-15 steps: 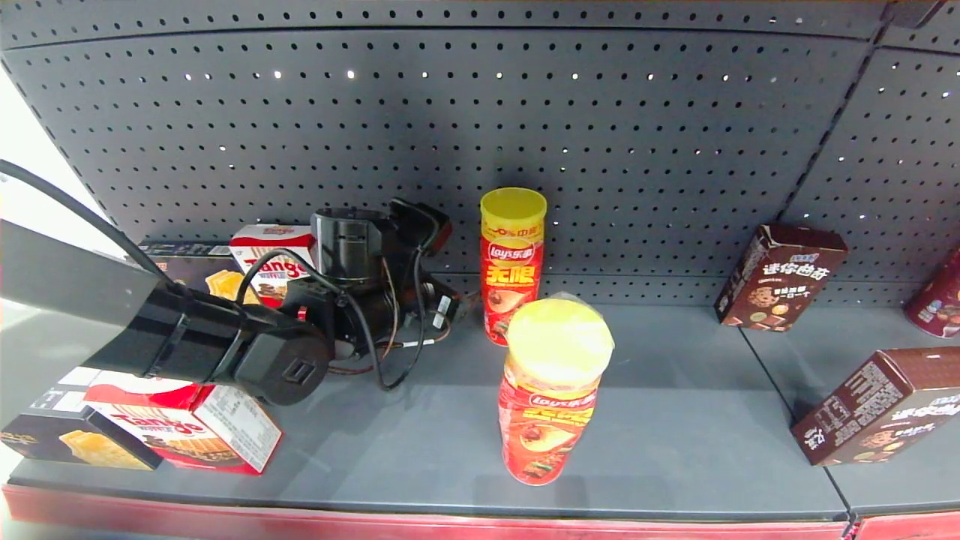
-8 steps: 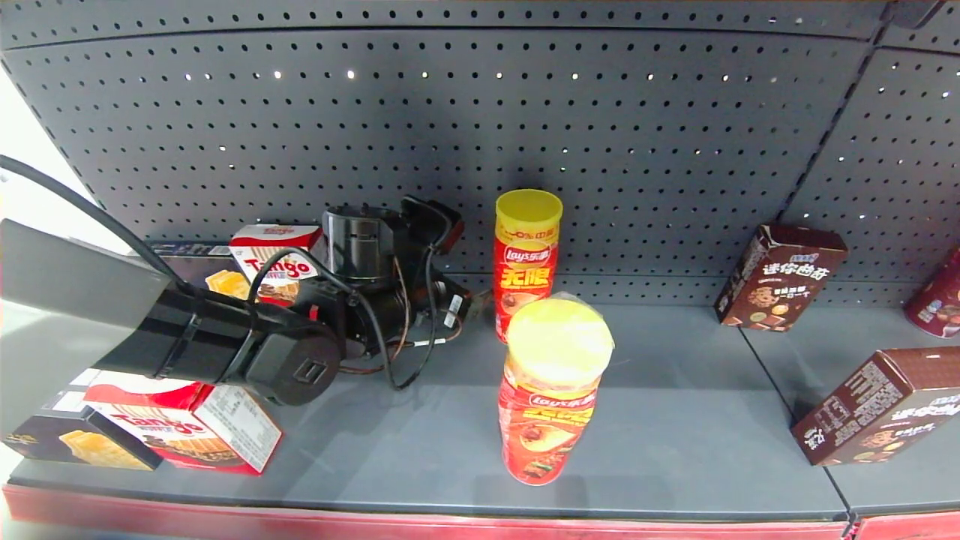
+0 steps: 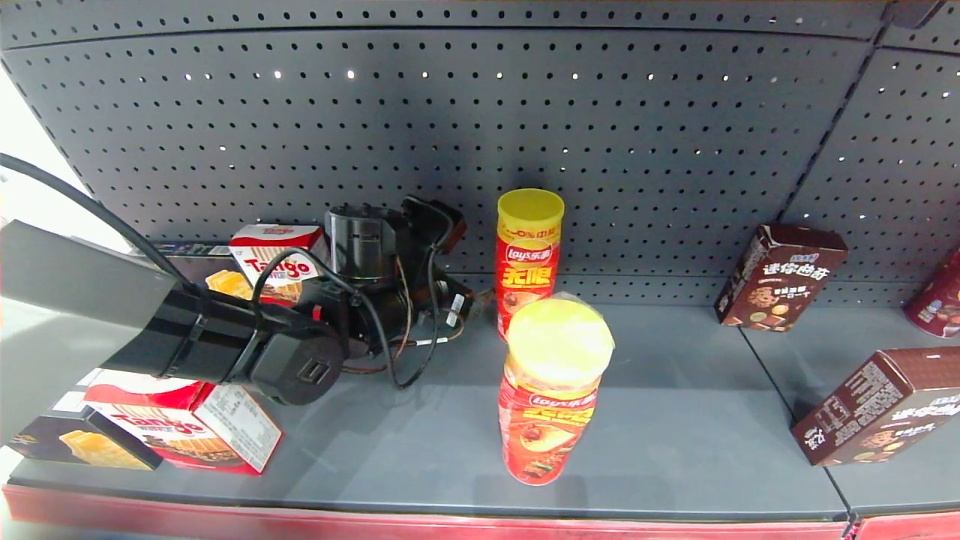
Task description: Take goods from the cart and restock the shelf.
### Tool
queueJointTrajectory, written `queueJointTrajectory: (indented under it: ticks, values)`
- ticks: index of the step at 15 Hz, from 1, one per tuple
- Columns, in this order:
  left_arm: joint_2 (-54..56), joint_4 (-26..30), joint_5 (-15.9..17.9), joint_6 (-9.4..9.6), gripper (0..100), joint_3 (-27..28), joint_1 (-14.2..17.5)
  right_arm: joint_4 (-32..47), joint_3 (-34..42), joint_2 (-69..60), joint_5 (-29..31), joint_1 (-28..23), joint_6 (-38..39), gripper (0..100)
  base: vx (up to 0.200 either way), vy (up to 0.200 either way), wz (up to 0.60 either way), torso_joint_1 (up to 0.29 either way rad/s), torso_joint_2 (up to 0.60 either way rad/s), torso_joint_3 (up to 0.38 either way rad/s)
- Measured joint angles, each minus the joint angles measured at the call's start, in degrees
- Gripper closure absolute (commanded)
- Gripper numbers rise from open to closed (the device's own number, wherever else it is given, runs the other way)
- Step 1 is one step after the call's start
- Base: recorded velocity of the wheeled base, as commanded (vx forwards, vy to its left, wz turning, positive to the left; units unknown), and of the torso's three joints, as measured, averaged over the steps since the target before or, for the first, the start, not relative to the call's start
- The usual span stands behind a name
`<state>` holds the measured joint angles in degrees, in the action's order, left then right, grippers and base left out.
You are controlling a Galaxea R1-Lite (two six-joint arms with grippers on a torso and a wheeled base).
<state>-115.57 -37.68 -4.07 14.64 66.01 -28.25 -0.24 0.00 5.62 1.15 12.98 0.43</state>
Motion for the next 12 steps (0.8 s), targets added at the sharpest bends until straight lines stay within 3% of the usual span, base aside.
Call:
queueJointTrajectory:
  ticks: [9,12]
  values:
    - [13.71,-0.02,-1.32,-0.59,0,-4.11,1.33,0.0,0.0,0.0,-0.02,0.0,0.01,0,0.0,0.0,0.0,0.0,0.0,0.0]
    - [22.71,-0.09,-1.65,-3.64,0,-9.37,0.39,0.02,0.0,0.0,-0.02,0.0,0.01,0,0.0,0.0,0.0,0.0,0.0,0.0]
